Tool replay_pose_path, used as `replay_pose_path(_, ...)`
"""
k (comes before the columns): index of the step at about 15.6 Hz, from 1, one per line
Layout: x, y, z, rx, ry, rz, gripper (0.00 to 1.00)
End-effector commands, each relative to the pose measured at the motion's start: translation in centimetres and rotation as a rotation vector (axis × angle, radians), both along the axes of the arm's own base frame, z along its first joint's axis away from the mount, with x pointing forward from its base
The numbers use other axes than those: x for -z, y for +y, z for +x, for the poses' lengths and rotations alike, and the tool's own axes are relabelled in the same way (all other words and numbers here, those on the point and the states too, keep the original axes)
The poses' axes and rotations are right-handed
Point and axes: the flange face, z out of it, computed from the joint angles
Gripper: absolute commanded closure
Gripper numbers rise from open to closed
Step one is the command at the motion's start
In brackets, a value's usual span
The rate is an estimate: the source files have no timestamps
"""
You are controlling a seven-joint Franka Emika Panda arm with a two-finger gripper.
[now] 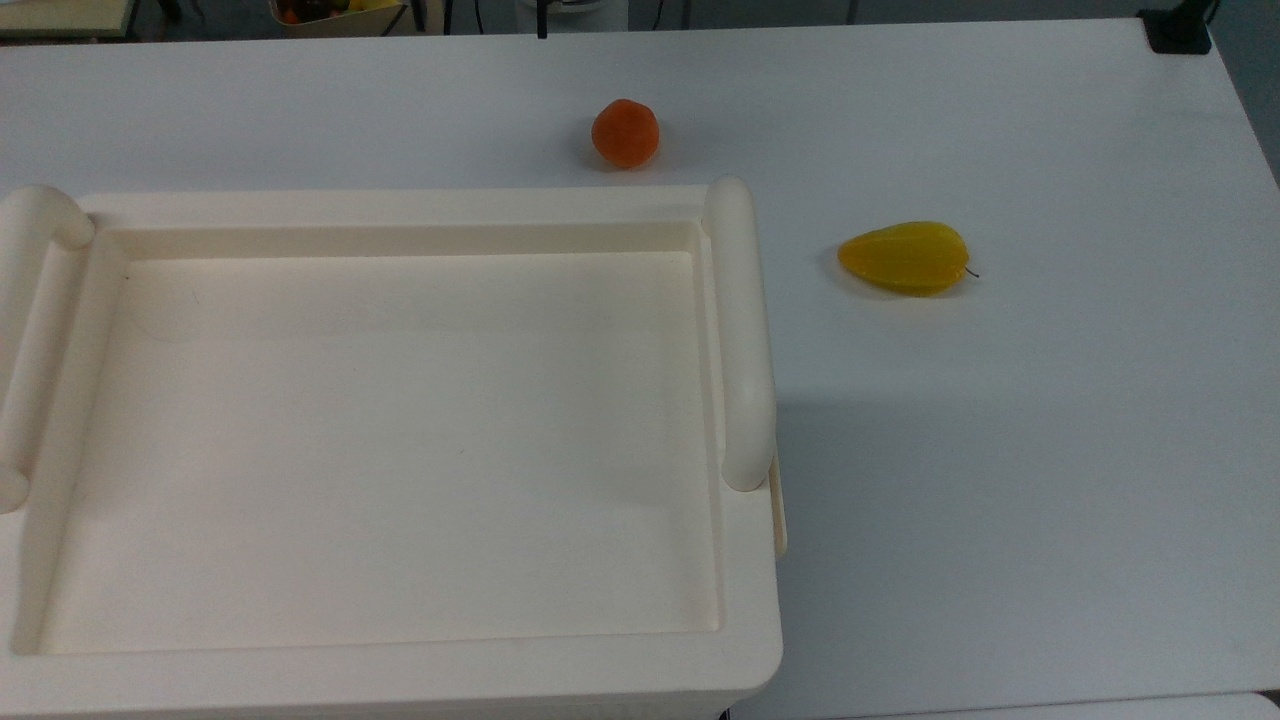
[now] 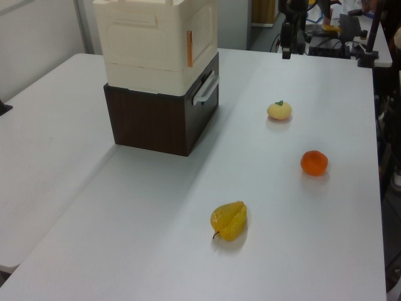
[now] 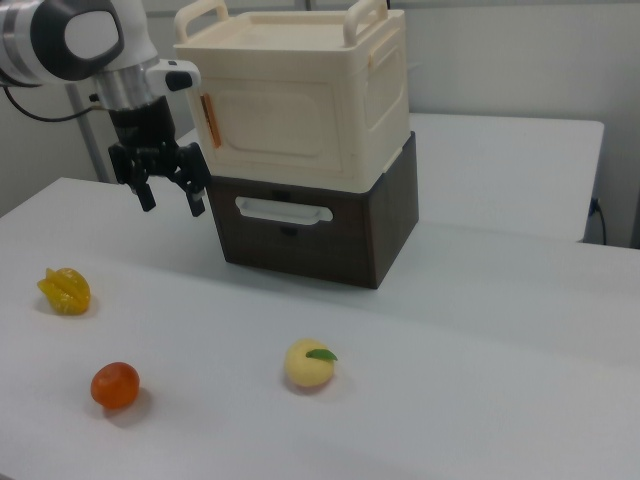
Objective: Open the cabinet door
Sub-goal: 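Move the gripper to the orange handle on the cream cabinet door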
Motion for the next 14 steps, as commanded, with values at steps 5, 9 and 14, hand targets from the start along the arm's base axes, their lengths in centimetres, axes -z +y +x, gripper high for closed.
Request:
replay_pose_path(5, -3.1, 4.6, 4.6, -0.077, -0.256, 0.042, 0.0)
replay_pose_path(9, -2.3, 6.0, 8.0, -0.099, -0.419, 0.063, 0.01)
replay_pose_path(14, -2.1, 8.7, 10.2, -0.108, -0.547, 0.095, 0.03)
